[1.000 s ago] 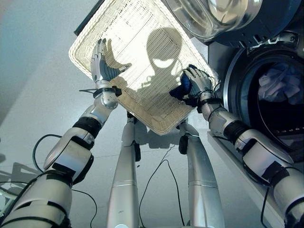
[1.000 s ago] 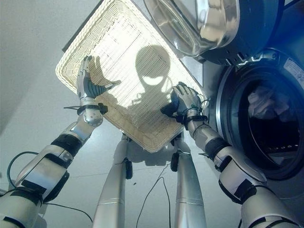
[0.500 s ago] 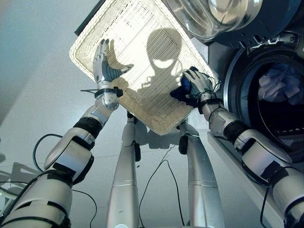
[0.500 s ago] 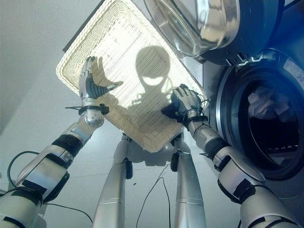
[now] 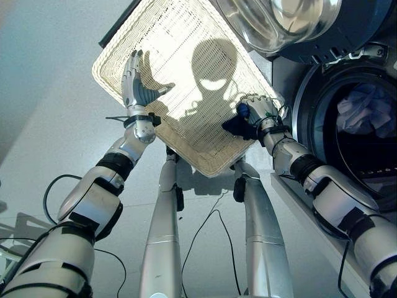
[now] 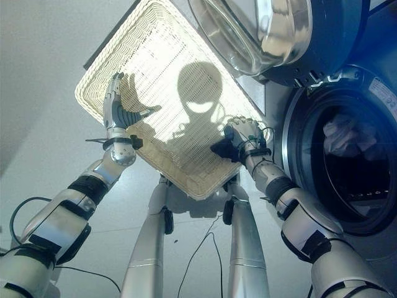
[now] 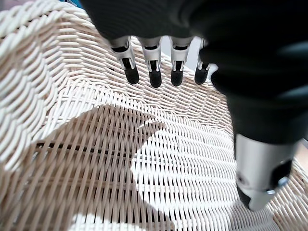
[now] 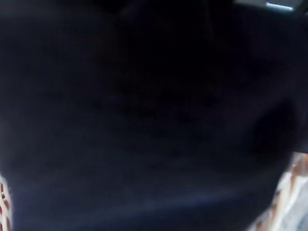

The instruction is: Put the clothes into the washing machine.

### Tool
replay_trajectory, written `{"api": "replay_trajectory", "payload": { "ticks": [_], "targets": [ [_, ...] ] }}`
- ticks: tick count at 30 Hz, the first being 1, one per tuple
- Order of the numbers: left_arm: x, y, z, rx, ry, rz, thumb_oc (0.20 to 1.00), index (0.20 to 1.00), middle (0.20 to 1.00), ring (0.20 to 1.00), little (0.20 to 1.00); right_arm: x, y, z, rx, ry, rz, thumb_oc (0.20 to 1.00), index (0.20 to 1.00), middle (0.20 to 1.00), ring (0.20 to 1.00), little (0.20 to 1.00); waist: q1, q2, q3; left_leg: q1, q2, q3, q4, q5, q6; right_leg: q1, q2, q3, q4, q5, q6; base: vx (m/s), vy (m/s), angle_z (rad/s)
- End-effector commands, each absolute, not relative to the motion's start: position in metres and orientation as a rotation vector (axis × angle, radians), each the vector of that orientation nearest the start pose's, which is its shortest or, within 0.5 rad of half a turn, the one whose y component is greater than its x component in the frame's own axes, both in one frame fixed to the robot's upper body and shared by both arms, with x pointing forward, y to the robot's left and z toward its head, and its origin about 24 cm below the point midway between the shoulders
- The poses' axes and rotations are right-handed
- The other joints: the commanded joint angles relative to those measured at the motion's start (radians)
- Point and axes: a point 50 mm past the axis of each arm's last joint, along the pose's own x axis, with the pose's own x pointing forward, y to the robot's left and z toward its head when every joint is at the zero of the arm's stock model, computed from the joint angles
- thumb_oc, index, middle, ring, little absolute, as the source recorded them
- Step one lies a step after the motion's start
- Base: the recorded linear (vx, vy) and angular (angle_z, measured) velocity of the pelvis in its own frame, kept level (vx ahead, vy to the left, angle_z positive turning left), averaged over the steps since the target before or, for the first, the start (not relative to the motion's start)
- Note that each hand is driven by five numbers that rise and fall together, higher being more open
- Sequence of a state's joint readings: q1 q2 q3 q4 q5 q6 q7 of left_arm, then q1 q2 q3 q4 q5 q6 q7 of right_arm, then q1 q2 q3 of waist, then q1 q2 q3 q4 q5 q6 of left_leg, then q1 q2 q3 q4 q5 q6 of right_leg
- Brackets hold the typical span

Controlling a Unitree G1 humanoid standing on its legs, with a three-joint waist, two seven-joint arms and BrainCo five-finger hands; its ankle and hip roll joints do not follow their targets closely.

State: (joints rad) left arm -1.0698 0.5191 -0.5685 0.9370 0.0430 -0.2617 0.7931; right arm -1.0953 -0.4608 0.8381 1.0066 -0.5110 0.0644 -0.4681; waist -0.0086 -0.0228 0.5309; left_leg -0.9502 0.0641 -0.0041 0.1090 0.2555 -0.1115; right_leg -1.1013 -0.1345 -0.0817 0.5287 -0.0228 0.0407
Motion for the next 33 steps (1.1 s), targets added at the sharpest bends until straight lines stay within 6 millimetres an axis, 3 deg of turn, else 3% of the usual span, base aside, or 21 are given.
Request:
{"api": "replay_trajectory", "payload": {
  "ticks": [1,2,6,7,8,9,14,17,25,29,33],
  "targets": [
    [0.398,0.180,0.232,0.621,-0.664,0.547,1.000,1.000,1.000,1.000,1.000,0.401,-0.186,0.131,-1.311,-0.177,-0.163,0.200,0.200,0.200,0.200,0.200,-0.027,0.053,-0.011,-0.043,-0.052,0.018,0.107,-0.096,-0.006,0.072,0.060,-0.022,-0.269,0.183,0.098,0.00,0.000,0.00],
    [0.398,0.180,0.232,0.621,-0.664,0.546,1.000,1.000,1.000,1.000,1.000,0.401,-0.185,0.131,-1.258,-0.173,-0.162,0.200,0.200,0.200,0.200,0.200,-0.028,0.053,-0.011,-0.043,-0.052,0.017,0.107,-0.096,-0.006,0.072,0.060,-0.021,-0.269,0.184,0.098,0.00,0.000,0.00],
    [0.396,0.185,0.227,0.626,-0.649,0.542,1.000,1.000,1.000,1.000,1.000,0.398,-0.171,0.138,-0.737,-0.172,-0.142,0.200,0.200,0.200,0.200,0.200,-0.035,0.045,-0.011,-0.047,-0.050,0.018,0.114,-0.098,-0.010,0.064,0.064,-0.016,-0.260,0.180,0.096,0.00,0.000,0.00],
    [0.396,0.185,0.227,0.626,-0.649,0.542,1.000,1.000,1.000,1.000,1.000,0.398,-0.171,0.138,-0.737,-0.172,-0.142,0.200,0.200,0.200,0.200,0.200,-0.035,0.045,-0.011,-0.047,-0.050,0.018,0.114,-0.098,-0.010,0.064,0.064,-0.016,-0.260,0.180,0.096,0.00,0.000,0.00],
    [0.395,0.186,0.225,0.631,-0.644,0.542,1.000,1.000,1.000,1.000,1.000,0.395,-0.165,0.144,-0.523,-0.188,-0.114,0.200,0.200,0.200,0.200,0.200,-0.040,0.039,-0.011,-0.047,-0.050,0.020,0.117,-0.101,-0.011,0.064,0.067,-0.014,-0.259,0.179,0.095,0.00,0.000,0.00],
    [0.394,0.188,0.224,0.634,-0.641,0.545,1.000,1.000,1.000,1.000,1.000,0.392,-0.161,0.150,-0.415,-0.224,-0.084,0.200,0.200,0.200,0.200,0.200,-0.043,0.035,-0.011,-0.047,-0.050,0.021,0.118,-0.102,-0.012,0.062,0.068,-0.014,-0.257,0.179,0.094,0.00,0.000,0.00],
    [0.391,0.191,0.220,0.649,-0.634,0.559,1.000,1.000,1.000,1.000,1.000,0.378,-0.152,0.167,-0.044,-0.312,-0.025,0.200,0.200,0.200,0.200,0.200,-0.058,0.015,-0.011,-0.046,-0.043,0.027,0.118,-0.104,-0.016,0.059,0.070,-0.011,-0.252,0.179,0.096,0.01,0.014,-0.02],
    [0.389,0.193,0.219,0.656,-0.632,0.567,1.000,1.000,1.000,1.000,1.000,0.374,-0.156,0.176,0.056,-0.354,-0.026,0.200,0.200,0.200,0.200,0.200,-0.062,0.008,-0.011,-0.044,-0.040,0.030,0.119,-0.106,-0.017,0.059,0.072,-0.009,-0.249,0.181,0.098,0.00,0.005,-0.01],
    [0.386,0.205,0.217,0.674,-0.628,0.577,1.000,1.000,1.000,1.000,1.000,0.362,-0.179,0.198,0.369,-0.487,-0.025,0.200,0.200,0.200,0.200,0.200,-0.071,-0.007,-0.011,-0.038,-0.034,0.030,0.113,-0.117,-0.021,0.062,0.073,-0.003,-0.253,0.182,0.106,0.00,0.000,-0.02],
    [0.386,0.215,0.220,0.694,-0.627,0.576,1.000,1.000,1.000,1.000,1.000,0.361,-0.216,0.200,0.637,-0.543,-0.093,0.200,0.200,0.200,0.200,0.200,-0.076,-0.017,-0.011,-0.034,-0.033,0.028,0.112,-0.127,-0.022,0.066,0.073,-0.001,-0.260,0.185,0.110,0.00,-0.002,-0.01],
    [0.386,0.222,0.221,0.707,-0.631,0.574,1.000,1.000,1.000,1.000,1.000,0.361,-0.255,0.189,0.783,-0.567,-0.215,0.200,0.200,0.200,0.200,0.200,-0.077,-0.021,-0.011,-0.032,-0.031,0.026,0.112,-0.137,-0.023,0.073,0.069,-0.005,-0.270,0.189,0.114,0.00,-0.016,0.00]
  ]
}}
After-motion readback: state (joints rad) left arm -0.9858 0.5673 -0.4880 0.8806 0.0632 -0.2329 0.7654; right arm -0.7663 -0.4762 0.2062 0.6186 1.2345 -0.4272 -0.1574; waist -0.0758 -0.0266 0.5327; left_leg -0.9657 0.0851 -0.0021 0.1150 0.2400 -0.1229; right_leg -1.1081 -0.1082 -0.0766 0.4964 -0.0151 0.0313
